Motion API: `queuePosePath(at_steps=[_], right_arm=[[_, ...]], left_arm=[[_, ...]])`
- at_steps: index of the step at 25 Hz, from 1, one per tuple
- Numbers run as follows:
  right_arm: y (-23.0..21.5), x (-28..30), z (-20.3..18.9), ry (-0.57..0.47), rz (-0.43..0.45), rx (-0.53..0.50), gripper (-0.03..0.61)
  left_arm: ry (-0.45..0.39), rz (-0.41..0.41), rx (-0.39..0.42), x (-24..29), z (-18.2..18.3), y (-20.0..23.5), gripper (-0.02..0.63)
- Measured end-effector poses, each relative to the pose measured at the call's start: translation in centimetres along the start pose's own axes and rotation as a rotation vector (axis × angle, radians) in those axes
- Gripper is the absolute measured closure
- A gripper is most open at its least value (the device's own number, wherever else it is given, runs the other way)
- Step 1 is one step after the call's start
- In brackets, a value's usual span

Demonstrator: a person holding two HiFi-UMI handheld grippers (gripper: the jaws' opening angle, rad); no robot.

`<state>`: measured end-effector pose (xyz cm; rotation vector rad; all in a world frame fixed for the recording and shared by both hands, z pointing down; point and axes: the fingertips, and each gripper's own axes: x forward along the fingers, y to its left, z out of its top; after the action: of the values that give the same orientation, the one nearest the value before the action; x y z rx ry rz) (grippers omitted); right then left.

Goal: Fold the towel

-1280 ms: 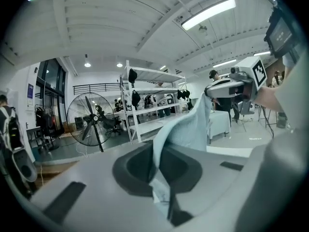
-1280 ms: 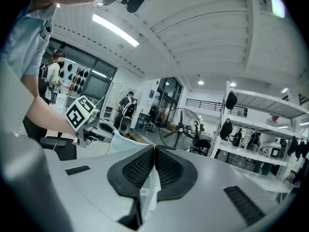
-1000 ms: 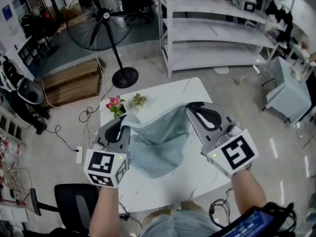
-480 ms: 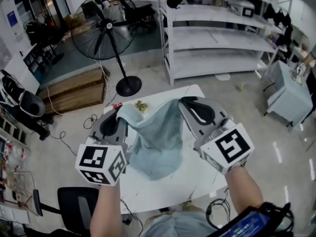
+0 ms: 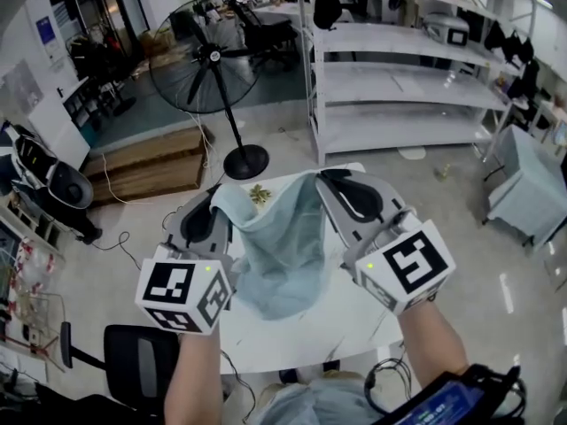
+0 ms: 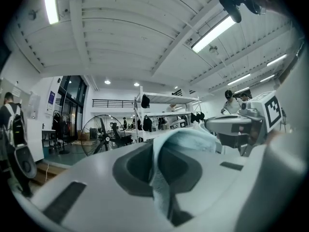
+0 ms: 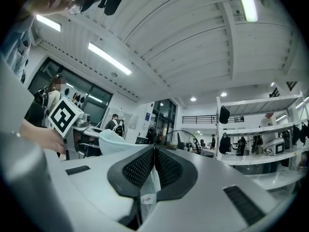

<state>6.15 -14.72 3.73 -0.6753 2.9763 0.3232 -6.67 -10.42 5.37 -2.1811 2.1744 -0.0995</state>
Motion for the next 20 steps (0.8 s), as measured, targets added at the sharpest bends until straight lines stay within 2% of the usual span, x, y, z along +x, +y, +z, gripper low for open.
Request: queuePosePath(at_steps=[8,20], right_arm=[[2.4,-4.1,1.8,-0.035,0.063,-0.016,0.555],[8.9,-15.5,6.6,-0.092,0.016,-0.031,0.555]], left_arm=[[-0.042,0.078,0.0,-5.1,1.1,-3.1,0.6],[-0.096,0.113,0.016,-18.2,3.9,-8.8,0.6]])
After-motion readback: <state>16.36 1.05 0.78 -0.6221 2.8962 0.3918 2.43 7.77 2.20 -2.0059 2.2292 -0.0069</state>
